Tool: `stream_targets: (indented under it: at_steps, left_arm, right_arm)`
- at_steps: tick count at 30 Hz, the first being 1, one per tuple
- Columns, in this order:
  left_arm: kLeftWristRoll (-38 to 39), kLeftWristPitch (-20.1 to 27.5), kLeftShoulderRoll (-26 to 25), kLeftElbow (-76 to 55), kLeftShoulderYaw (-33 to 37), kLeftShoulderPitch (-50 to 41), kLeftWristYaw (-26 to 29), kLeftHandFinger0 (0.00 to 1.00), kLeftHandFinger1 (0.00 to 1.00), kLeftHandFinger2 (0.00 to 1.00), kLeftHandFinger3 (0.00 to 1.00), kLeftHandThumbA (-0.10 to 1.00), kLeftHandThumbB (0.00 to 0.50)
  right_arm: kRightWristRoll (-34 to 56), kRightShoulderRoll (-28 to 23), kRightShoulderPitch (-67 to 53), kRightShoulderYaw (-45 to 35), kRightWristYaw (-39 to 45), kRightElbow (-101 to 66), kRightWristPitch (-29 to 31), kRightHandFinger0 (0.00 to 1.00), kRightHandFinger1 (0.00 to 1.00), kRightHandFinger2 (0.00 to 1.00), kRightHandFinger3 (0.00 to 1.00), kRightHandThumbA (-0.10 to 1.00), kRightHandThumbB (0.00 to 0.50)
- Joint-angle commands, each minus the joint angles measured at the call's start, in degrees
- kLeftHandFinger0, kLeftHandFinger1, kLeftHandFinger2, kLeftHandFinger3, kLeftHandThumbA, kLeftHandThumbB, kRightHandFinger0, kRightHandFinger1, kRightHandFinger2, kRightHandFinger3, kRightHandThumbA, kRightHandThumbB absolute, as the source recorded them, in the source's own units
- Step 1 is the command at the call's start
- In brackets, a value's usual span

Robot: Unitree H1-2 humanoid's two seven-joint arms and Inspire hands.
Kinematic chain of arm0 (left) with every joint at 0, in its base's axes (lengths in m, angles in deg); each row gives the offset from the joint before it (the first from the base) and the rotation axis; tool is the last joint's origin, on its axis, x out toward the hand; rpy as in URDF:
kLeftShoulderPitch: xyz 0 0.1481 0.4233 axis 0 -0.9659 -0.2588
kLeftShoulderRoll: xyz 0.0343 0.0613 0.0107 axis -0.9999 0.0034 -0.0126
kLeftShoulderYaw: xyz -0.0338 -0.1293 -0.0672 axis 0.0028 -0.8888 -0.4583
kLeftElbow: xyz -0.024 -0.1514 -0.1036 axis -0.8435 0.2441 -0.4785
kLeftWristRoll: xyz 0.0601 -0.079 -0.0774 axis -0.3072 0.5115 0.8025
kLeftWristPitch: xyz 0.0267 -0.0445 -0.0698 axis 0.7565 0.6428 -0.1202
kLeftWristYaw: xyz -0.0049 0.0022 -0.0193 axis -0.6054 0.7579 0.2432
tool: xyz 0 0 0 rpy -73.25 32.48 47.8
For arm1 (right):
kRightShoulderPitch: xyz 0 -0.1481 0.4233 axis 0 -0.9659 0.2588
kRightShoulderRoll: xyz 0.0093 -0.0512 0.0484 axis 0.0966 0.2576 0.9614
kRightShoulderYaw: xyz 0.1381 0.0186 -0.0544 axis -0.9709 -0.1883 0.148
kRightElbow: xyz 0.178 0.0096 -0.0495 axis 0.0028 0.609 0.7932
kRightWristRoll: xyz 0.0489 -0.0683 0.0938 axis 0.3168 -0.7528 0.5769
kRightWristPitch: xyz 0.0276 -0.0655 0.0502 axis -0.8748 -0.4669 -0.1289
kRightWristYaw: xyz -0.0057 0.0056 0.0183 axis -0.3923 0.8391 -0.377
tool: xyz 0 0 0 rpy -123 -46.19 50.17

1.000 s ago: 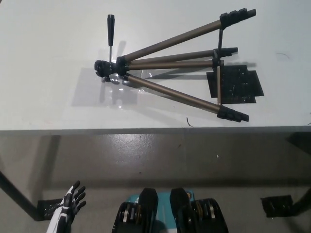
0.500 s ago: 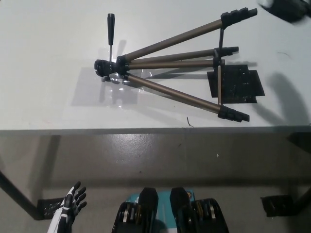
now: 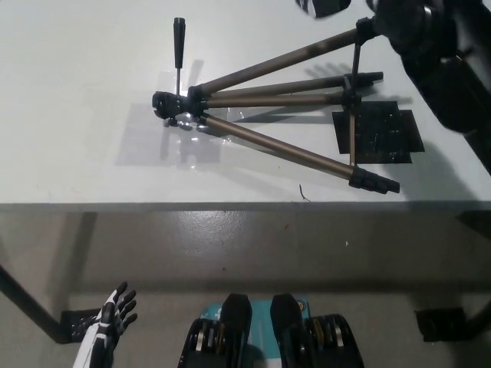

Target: A tripod lies near the right hand side of the table and the robot grab a leg of the tripod using its right hand and put it up right.

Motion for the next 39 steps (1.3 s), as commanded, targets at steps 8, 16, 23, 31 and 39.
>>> stream_targets:
  at_steps: [8, 16, 23, 31, 39]
  left_arm:
    - [0.17, 2.56, -0.97, -2.03, -0.22, 0.41, -0.79, 1.00, 1.00, 1.00, 1.00, 1.00, 0.193]
    - [0.64, 2.41, -1.07, -1.27, 0.06, 0.49, -1.46, 1.00, 1.00, 1.00, 1.00, 1.00, 0.176]
    - [0.80, 1.74, -0.82, -1.08, -0.32, 1.01, -1.29, 1.00, 1.00, 1.00, 1.00, 1.00, 0.173]
    - [1.72, 1.73, -0.91, -0.83, -0.16, 0.50, -2.15, 1.00, 1.00, 1.00, 1.00, 1.00, 0.174]
    - [1.39, 1.84, -0.92, -1.12, 0.23, 0.21, -2.22, 1.00, 1.00, 1.00, 1.00, 1.00, 0.188]
  right_arm:
    - [-4.73, -1.00, 7.09, 5.76, 10.01, 6.94, -0.22, 1.00, 1.00, 1.00, 1.00, 0.68, 0.500]
    - [-4.21, -0.04, 6.19, 5.23, 12.21, 6.90, -0.58, 1.00, 1.00, 1.00, 1.00, 0.76, 0.500]
    - [-4.06, 1.76, 6.90, 4.91, 12.66, 9.23, -0.17, 1.00, 1.00, 1.00, 1.00, 0.79, 0.500]
    - [-7.95, 4.48, 4.49, 8.79, 10.80, 14.32, -0.71, 1.00, 1.00, 1.00, 1.00, 0.70, 0.500]
    - [-20.41, 7.60, 2.31, 23.08, -3.57, 24.16, 4.17, 1.00, 1.00, 1.00, 1.00, 0.68, 0.500]
